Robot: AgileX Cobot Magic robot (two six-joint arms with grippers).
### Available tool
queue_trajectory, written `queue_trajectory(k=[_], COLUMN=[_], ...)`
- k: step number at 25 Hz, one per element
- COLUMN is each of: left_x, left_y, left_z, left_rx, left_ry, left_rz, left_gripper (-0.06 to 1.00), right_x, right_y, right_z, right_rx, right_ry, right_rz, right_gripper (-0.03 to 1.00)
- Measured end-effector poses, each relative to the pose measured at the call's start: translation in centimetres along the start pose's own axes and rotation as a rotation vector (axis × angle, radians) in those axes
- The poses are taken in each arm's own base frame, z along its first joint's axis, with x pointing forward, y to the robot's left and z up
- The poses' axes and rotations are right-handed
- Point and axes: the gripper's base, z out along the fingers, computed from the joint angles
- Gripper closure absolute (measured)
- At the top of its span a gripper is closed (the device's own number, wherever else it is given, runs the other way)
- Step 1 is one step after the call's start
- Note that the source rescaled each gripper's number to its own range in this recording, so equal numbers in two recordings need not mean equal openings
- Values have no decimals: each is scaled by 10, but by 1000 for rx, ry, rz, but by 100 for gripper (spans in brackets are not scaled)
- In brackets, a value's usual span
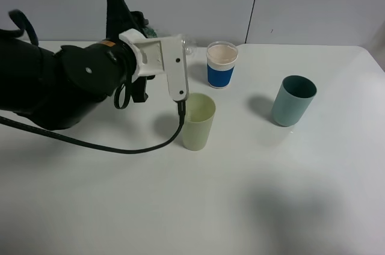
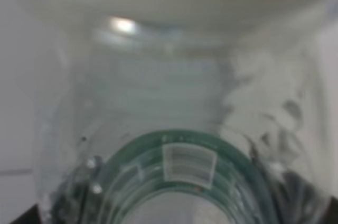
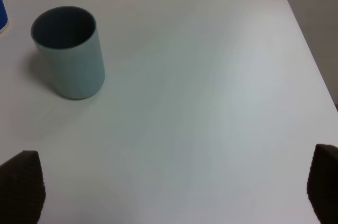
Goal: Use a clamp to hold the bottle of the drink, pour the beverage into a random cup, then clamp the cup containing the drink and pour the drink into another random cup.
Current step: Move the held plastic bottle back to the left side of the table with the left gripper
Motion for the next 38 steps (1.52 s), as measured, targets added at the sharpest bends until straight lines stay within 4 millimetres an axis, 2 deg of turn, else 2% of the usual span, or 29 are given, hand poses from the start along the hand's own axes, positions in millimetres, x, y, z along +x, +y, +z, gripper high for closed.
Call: queue_trajectory(k=[5, 8, 21, 22, 23, 30, 32, 38], left_x=[17, 36, 95, 107, 112, 137, 139, 152], left_y=[7, 10, -2, -2, -3, -4, -5, -25], left_z=[2, -2, -29, -33, -34, -33, -33, -42], left_rx=[113, 160, 141, 151, 157, 182, 185, 191], left_ry=[10, 7, -108, -139, -151, -187, -183, -135], left_rz=[-338, -580, -1220, -1361, -1411, -1629, -1642, -1641], left_gripper=[86, 86, 86, 86, 86, 86, 86, 86], right_x=[0, 0, 0, 0, 0, 0, 0, 0], right_y=[0, 0, 0, 0, 0, 0, 0, 0], right_z=[0, 0, 0, 0, 0, 0, 0, 0], right_rx=[0, 0, 0, 0, 0, 0, 0, 0], right_ry=[0, 0, 0, 0, 0, 0, 0, 0], right_rz=[0, 0, 0, 0, 0, 0, 0, 0], right_gripper=[-3, -3, -3, -3, -3, -3, -3, -3])
